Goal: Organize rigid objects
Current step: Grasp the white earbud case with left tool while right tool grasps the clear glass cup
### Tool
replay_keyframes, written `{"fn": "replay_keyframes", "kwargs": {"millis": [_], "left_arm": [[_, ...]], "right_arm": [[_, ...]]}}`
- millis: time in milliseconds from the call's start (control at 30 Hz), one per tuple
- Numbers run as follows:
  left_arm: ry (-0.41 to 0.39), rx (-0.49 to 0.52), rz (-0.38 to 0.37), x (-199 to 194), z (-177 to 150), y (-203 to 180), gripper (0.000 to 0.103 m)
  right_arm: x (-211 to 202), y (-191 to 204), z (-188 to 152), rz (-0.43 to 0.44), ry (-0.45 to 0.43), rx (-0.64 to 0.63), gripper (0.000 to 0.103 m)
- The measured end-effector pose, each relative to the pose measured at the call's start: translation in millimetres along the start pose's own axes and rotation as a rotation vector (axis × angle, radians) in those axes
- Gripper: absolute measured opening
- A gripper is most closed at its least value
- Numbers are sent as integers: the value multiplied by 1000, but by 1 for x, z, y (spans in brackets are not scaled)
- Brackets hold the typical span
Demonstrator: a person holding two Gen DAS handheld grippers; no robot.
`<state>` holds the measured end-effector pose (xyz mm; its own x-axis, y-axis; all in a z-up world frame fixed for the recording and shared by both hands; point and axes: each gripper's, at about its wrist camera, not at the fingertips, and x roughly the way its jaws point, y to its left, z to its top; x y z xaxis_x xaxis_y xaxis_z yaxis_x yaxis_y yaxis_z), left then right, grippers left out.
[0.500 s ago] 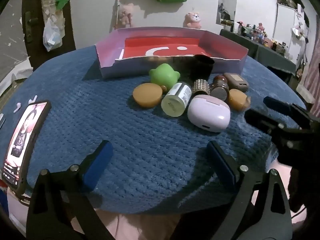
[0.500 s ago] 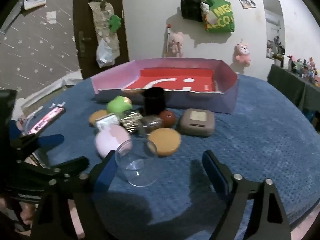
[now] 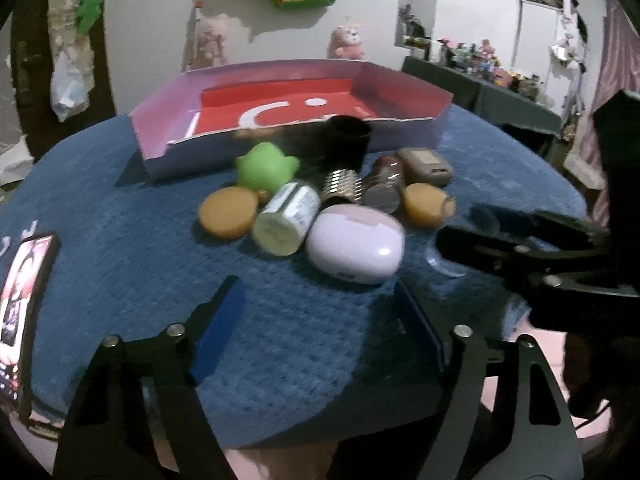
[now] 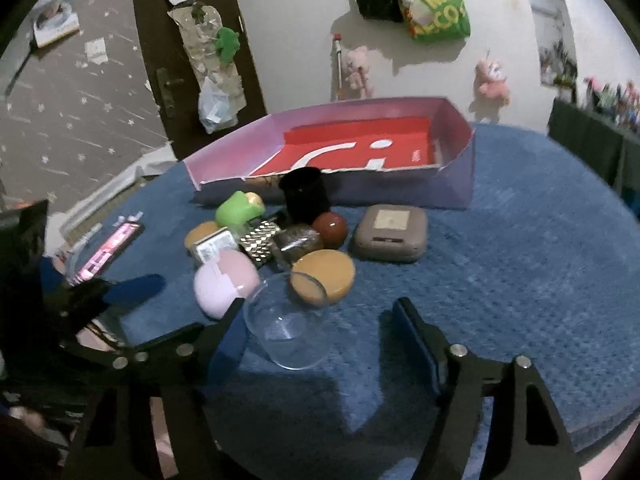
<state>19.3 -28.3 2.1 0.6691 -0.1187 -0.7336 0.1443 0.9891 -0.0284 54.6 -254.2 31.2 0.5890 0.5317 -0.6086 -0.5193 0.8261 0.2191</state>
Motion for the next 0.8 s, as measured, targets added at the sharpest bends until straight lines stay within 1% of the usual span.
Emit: {"fn": "replay_keyframes", "kwargs": {"millis": [33,67,100,167,200,233,267,300,367,467,500,633,767,800], "left_arm": [[-14,7,-9,0,1,-1,72],[-33,31,0,2,3,-4,69],[-39,36,-10,3,4,-5,66],[-49,48,-26,5,6,-9,63],[-52,58,-26,7,7,-10,61],[-55,58,-33,9,8,-11,60],[-54,64,-29,12,10,-11,58],[-52,66,-26,14,11,-11,57],[-53,63,-34,15,13,-10,55],[-53,67,-53,18,17,-5,54],[-56,56,-73,18,18,-3,52],[-55,40,-111,23,24,1,52],[-58,56,-107,25,25,-4,52],[-52,58,-104,26,26,-6,52]], "right_arm": [[2,-1,0,18,8,13,73],[3,-1,0,27,14,19,72],[4,-1,0,35,16,23,71],[5,-1,1,55,23,30,65],[5,-1,1,67,27,35,64],[2,-3,2,80,59,56,63],[2,-2,2,81,61,53,62],[5,-2,2,67,90,38,62],[6,-1,3,79,101,36,56],[6,1,5,96,112,33,49],[5,2,4,104,99,28,47],[2,5,4,100,98,18,46],[-2,5,6,98,93,23,45],[2,6,4,94,78,16,45]]}}
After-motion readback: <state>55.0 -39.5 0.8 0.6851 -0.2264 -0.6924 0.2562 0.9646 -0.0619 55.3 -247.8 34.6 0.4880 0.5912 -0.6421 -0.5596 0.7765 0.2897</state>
